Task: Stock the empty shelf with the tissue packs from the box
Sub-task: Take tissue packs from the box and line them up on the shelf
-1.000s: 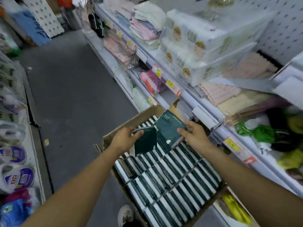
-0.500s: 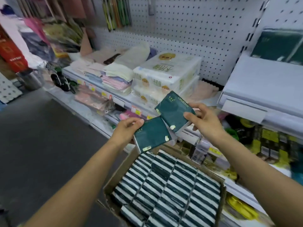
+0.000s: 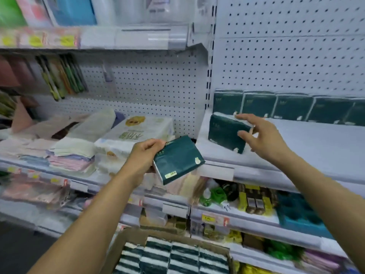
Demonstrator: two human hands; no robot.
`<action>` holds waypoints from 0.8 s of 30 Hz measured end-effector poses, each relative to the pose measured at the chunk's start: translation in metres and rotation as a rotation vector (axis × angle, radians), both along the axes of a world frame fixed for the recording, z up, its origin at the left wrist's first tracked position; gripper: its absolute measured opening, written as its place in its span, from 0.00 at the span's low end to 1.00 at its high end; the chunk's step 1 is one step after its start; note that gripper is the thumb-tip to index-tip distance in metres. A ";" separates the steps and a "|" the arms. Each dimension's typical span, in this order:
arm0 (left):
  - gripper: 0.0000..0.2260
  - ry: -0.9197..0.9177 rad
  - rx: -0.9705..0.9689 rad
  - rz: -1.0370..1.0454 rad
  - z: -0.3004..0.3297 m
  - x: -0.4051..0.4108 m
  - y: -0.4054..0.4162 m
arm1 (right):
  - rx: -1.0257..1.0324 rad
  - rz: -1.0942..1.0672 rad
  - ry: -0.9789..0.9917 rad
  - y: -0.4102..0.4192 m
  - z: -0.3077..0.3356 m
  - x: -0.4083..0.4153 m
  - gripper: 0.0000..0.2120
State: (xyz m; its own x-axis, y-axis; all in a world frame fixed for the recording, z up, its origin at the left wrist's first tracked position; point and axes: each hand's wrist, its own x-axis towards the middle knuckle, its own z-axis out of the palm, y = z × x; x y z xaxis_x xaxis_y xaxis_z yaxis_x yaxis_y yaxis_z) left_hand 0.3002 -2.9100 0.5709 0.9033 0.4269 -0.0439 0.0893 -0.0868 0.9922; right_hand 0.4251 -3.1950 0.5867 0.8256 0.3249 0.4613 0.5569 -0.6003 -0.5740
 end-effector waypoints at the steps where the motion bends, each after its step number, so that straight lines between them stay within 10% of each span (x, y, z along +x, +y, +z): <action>1: 0.07 -0.012 0.012 -0.016 0.003 0.009 -0.006 | -0.054 -0.008 -0.025 -0.004 -0.003 0.007 0.18; 24: 0.05 -0.026 -0.063 -0.046 0.019 0.148 -0.027 | -0.360 -0.102 -0.357 0.022 -0.014 0.189 0.24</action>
State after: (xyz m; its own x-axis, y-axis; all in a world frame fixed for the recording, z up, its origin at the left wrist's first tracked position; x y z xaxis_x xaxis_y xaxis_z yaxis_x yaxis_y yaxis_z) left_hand 0.4485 -2.9374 0.5897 0.9230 0.3821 -0.0455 0.0606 -0.0276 0.9978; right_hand 0.6140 -3.1733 0.5723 0.6726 0.4407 0.5945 0.6087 -0.7863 -0.1059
